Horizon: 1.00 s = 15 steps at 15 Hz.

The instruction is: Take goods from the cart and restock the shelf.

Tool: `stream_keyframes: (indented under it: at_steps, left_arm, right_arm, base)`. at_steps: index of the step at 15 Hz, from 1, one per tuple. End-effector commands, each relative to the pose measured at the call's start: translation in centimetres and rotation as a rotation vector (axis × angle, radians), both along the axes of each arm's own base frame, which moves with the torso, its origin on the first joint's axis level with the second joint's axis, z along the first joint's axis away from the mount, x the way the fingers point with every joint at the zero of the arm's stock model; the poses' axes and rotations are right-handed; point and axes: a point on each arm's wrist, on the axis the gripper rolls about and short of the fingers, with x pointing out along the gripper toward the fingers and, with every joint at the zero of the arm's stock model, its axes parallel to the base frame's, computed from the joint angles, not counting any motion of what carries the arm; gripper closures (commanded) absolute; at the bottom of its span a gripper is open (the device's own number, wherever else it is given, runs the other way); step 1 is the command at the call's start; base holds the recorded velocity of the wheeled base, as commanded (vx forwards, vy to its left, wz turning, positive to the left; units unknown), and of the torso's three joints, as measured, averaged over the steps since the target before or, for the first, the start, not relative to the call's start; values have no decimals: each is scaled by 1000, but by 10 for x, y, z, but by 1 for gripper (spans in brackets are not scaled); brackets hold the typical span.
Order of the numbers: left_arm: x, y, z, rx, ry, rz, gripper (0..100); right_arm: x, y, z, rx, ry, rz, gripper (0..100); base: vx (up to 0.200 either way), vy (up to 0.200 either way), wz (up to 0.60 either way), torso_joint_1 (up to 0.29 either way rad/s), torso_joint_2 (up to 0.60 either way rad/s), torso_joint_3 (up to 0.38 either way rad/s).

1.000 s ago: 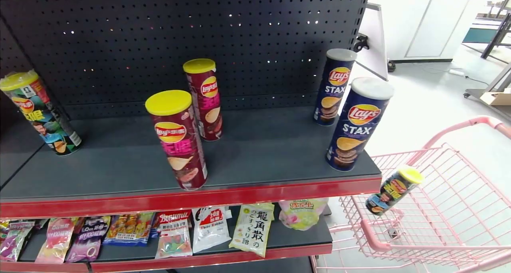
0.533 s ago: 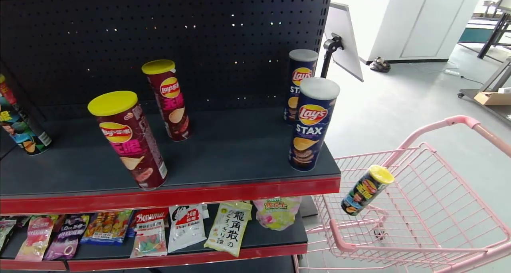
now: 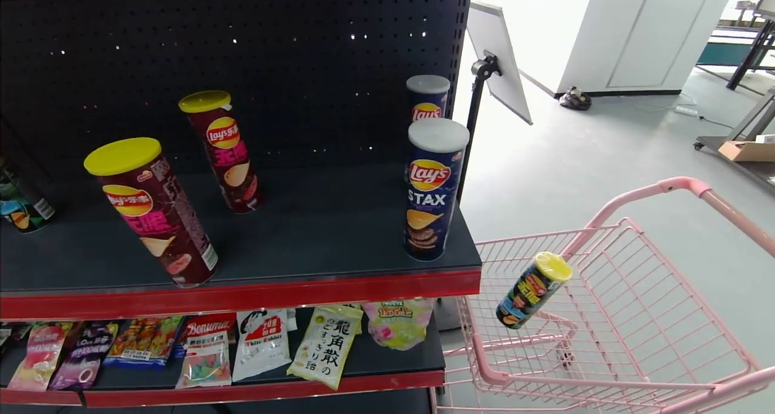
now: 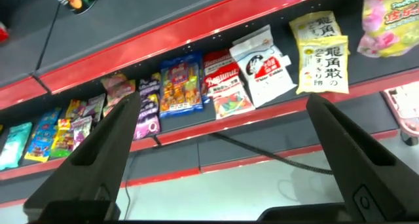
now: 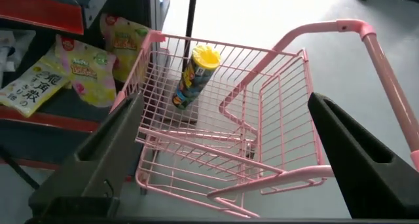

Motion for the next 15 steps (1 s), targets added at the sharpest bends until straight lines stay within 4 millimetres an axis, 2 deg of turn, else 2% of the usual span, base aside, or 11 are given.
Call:
stream_keyframes:
  at_steps: [1,12,15]
  left_arm:
    - [0,0,-1,0,2,-2,0]
    - [-2,3,-2,-6,-19,-37,0]
    - [-2,3,-2,-6,-15,-46,0]
  right_arm:
    - [0,0,-4,-3,10,-3,0]
    - [-1,0,-9,-38,34,-17,0]
    - [-1,0,-7,-50,27,-17,0]
  base:
    - [0,0,0,0,0,0]
    - [0,0,0,0,0,0]
    - [0,0,-600,1,-1,-1]
